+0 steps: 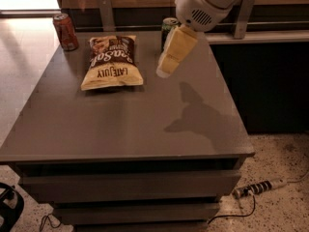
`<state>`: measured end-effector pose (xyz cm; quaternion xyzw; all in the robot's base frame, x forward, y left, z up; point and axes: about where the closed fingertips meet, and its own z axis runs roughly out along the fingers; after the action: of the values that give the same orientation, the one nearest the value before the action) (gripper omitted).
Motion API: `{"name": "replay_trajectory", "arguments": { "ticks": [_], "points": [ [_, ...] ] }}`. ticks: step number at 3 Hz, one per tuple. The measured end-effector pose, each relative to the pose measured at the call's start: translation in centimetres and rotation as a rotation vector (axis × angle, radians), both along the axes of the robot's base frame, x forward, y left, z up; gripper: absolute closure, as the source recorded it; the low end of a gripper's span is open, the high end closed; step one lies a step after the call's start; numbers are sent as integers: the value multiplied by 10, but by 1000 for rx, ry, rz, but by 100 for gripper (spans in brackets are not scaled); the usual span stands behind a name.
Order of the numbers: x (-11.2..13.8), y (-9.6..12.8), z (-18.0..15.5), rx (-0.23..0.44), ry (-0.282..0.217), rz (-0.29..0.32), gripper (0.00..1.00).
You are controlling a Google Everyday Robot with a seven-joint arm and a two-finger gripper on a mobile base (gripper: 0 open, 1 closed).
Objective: Pick brown chip bag
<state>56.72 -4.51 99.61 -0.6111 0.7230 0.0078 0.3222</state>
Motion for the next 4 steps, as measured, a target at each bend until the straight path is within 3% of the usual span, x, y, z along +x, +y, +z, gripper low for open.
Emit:
{"name": "replay_trajectory", "arguments": {
  "ticks": [2,4],
  "points": [
    [53,39,-46,100,39,43,0],
    [74,97,-80,149,77,100,0]
  ]
}}
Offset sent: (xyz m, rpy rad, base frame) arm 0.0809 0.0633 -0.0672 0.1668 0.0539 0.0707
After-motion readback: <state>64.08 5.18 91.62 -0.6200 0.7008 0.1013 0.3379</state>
